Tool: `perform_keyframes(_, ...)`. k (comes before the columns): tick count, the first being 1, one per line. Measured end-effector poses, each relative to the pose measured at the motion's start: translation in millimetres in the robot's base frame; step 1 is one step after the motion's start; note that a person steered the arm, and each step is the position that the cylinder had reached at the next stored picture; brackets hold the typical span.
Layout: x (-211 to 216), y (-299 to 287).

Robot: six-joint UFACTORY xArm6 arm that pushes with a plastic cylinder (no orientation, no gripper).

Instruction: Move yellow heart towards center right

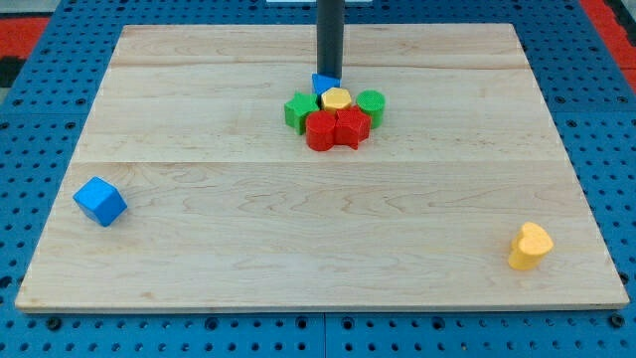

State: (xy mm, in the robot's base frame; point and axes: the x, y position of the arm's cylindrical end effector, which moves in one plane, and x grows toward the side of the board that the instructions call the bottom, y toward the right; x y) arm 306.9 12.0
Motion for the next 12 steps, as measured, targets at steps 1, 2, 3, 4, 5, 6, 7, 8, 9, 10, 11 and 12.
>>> perform_keyframes(1,16,1)
perform_keyframes(2,23,1)
perform_keyframes(3,18,13)
perform_keyframes(4,-33,71)
perform_keyframes(5,-29,177)
perform_keyframes(6,21,243)
perform_keyframes(7,111,264)
perform_keyframes(8,195,272)
perform_keyframes(9,284,272)
perform_keyframes(10,311,256)
perform_keyframes(11,304,230)
perform_keyframes(12,286,199)
